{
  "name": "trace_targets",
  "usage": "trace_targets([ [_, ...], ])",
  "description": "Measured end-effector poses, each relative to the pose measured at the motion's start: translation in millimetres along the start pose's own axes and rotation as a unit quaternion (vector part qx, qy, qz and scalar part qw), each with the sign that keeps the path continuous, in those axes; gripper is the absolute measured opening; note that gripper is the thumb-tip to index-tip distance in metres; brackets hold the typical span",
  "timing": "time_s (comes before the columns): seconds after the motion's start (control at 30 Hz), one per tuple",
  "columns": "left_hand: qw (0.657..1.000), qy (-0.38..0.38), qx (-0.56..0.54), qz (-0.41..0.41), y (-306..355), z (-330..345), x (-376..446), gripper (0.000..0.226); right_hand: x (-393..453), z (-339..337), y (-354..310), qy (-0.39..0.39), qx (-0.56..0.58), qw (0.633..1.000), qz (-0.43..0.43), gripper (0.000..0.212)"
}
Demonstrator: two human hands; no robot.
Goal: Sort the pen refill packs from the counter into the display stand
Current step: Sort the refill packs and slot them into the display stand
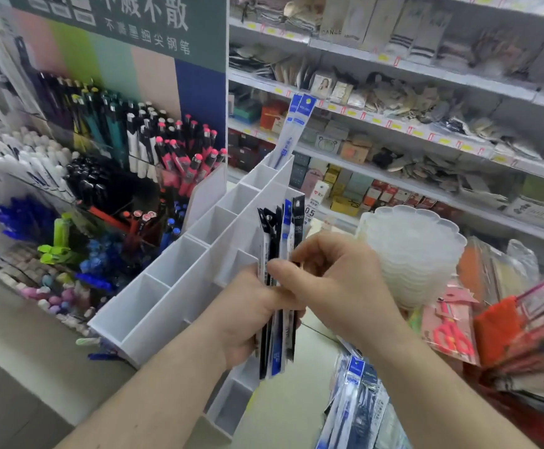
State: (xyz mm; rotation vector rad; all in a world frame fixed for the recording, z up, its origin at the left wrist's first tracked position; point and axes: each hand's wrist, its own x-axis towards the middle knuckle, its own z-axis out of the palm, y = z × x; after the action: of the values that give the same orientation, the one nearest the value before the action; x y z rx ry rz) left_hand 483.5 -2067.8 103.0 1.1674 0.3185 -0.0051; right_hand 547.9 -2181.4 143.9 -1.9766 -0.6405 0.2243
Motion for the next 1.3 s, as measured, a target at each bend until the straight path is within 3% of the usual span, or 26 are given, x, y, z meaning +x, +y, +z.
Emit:
trace_targets([
  [0.27,0.997,-0.075,-0.005,0.006,-8.7,8.2,-6.9,0.059,-12.2,-27.1,13.8,-0.047,0.089,0.989,0.112,0.016],
  [0.37,0.996,-0.08,-0.031,-0.016,-12.4,7.0,-9.9,0.054,-19.4,-29.0,19.9,-0.043,0.155,0.977,0.138,0.017],
  [0.47,0.995,-0.057,-0.071,-0.039,-12.7,5.6,-12.8,0.055,-24.6,-31.2,23.3,-0.027,0.241,0.957,0.16,0.015],
  [0.57,0.995,0.001,-0.096,-0.036,-13.2,6.4,-14.0,0.04,-31.3,-33.7,25.0,-0.018,0.298,0.939,0.171,0.017],
  [0.83,0.999,-0.027,-0.024,0.013,-15.6,27.6,-26.2,0.042,-50.0,-31.5,25.8,0.041,0.281,0.948,0.141,0.014],
  [1.07,0.998,0.03,0.006,0.058,-17.7,31.4,-28.7,0.026,-56.1,-52.0,27.2,0.141,0.345,0.91,0.185,0.015],
  [1.3,0.997,0.047,0.02,0.064,-18.0,35.2,-29.1,0.039,-60.1,-47.5,22.9,0.112,0.351,0.91,0.19,0.013],
])
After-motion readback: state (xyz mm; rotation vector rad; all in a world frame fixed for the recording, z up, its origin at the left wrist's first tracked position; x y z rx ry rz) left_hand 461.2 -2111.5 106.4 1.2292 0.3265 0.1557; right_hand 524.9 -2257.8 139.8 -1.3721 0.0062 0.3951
